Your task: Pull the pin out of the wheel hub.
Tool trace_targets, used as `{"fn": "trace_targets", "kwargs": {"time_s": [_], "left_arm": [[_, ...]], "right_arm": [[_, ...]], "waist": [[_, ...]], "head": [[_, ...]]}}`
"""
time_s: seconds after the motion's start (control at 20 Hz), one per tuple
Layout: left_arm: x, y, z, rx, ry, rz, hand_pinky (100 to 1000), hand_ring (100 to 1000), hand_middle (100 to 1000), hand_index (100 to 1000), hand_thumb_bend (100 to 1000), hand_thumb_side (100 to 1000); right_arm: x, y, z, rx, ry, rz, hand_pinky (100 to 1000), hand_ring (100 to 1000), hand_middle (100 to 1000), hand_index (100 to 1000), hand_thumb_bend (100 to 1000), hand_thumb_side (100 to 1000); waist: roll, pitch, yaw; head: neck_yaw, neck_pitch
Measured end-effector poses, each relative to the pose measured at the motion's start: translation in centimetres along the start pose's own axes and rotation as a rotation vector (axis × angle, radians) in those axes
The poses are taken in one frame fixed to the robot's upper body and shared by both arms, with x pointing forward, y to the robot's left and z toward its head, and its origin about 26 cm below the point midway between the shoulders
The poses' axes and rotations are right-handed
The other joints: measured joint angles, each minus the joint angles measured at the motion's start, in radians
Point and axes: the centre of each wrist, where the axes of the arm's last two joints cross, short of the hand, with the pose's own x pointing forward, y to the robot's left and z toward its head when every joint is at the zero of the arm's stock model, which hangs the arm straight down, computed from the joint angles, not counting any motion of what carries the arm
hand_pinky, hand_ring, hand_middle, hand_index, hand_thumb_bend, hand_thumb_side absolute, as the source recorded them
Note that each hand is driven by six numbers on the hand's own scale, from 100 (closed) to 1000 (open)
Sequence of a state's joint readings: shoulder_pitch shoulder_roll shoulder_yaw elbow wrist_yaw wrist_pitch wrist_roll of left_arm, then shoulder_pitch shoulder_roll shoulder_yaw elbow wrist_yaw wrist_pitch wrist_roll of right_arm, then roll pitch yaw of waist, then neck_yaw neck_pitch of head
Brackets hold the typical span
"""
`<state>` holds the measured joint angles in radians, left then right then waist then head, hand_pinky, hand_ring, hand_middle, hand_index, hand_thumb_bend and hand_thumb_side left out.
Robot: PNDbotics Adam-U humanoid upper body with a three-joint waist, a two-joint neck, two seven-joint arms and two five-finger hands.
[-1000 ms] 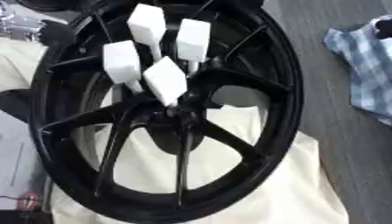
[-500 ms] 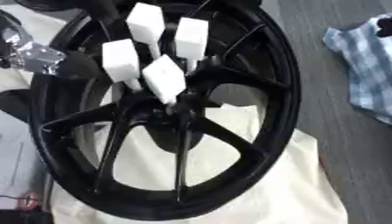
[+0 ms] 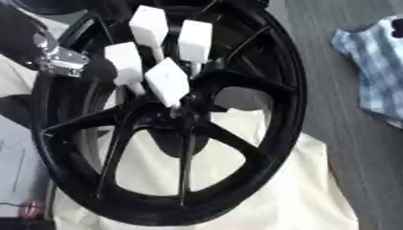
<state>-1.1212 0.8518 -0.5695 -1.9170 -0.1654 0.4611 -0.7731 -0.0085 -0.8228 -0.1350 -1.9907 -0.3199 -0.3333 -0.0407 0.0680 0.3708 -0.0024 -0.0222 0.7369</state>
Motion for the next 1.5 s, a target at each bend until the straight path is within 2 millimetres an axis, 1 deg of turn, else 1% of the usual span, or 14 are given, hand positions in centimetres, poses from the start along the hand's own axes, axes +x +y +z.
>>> {"fn": "trace_targets", "kwargs": {"time_s": [0.25,0.45,0.55,0.8,1.15,1.35,1.5], "left_arm": [[-0.1,-0.2,-0.1,-0.014,0.004,-0.022,830,769,686,820,568,646],[-0.1,-0.2,-0.1,-0.016,0.006,-0.032,805,724,629,783,553,647],[-0.1,-0.2,-0.1,-0.018,0.005,-0.036,808,736,643,793,551,643],[-0.4,-0.3,-0.3,-0.022,0.021,-0.037,829,796,731,842,549,619],[-1.4,-0.9,-1.0,-0.044,0.056,-0.032,822,793,726,837,535,586],[-2.0,-1.2,-1.4,-0.059,0.074,-0.028,807,771,695,818,532,597],[-2.2,-1.3,-1.6,-0.063,0.083,-0.025,807,769,694,819,523,595]], "right_arm": [[0.0,0.0,0.0,-0.001,0.003,-0.002,921,839,634,759,100,493],[0.0,0.0,0.0,-0.003,0.006,-0.003,921,840,636,759,100,489],[0.0,0.0,0.0,-0.004,0.005,-0.003,921,839,636,759,100,487],[0.0,0.0,0.0,-0.005,-0.001,-0.003,923,840,636,760,100,487],[-0.1,0.1,0.1,-0.008,-0.001,-0.008,924,841,637,760,100,489],[-0.1,0.2,0.1,-0.007,0.0,-0.012,924,841,638,761,100,488],[-0.1,0.3,0.1,-0.007,0.0,-0.014,925,842,639,761,100,489]], "waist": [[0.0,0.0,0.0],[-0.003,0.0,0.0],[-0.006,0.0,-0.001],[-0.01,0.001,-0.005],[-0.017,0.001,-0.01],[-0.018,0.002,-0.01],[-0.019,0.004,-0.01]], "head": [[0.006,-0.001],[0.016,-0.012],[0.023,-0.017],[0.03,-0.023],[0.034,-0.025],[0.035,-0.017],[0.038,-0.017]]}}
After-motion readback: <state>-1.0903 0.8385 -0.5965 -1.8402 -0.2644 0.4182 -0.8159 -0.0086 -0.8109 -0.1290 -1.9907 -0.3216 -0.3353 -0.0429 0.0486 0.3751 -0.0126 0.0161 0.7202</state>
